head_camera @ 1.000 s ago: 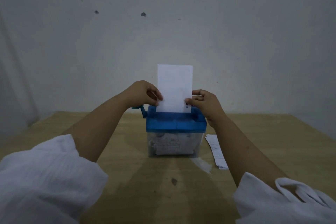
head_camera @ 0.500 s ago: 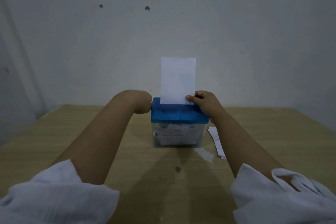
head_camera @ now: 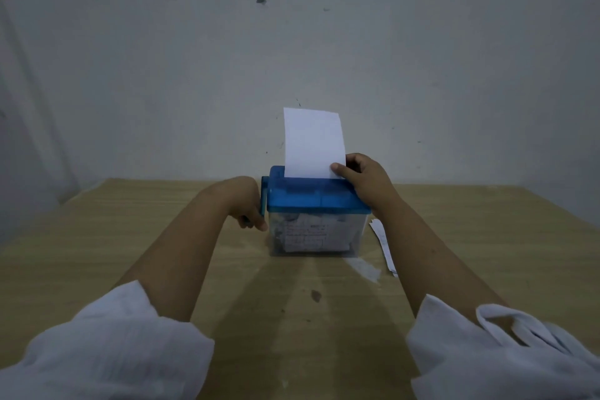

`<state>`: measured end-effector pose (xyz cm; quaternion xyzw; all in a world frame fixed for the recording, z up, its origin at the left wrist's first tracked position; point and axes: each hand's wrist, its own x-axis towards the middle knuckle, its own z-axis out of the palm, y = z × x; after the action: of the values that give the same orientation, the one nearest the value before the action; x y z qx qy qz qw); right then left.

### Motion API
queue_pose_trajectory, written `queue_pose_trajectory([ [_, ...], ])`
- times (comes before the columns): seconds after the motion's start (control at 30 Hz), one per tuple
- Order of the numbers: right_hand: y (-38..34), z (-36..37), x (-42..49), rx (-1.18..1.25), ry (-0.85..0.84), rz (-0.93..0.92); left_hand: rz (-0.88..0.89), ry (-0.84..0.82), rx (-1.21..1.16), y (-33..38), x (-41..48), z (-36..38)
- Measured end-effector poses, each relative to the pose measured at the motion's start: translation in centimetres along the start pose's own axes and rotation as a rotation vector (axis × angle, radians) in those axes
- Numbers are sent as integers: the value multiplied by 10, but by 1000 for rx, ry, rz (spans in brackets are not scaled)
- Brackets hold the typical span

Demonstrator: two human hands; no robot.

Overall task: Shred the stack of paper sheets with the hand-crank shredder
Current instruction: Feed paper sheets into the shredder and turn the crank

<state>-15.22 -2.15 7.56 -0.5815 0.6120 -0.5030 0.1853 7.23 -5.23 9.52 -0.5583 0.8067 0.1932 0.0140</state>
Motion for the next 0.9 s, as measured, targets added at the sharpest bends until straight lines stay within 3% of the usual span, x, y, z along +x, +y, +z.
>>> queue_pose_trajectory([
  [0.2,3,1,-2,-20,32,-8,-35,217,-44,-6,21,27],
  [0.33,4,1,-7,-26,71,8,-1,127,-127,-14,16,21],
  [0.37,5,1,-10,-13,89,21,-3,71,-192,-16,12,17],
  [0.43,9,2,-17,59,138,52,46,-11,-539,-18,6,8],
  [0.53,10,6,-30,147,172,86,129,76,-993,-12,4,8],
  [0.73,8,3,-46,245,153,117,152,272,-780,10,-5,22],
  [0.9,8,-12,-63,236,108,115,213,276,-730,12,-34,31],
])
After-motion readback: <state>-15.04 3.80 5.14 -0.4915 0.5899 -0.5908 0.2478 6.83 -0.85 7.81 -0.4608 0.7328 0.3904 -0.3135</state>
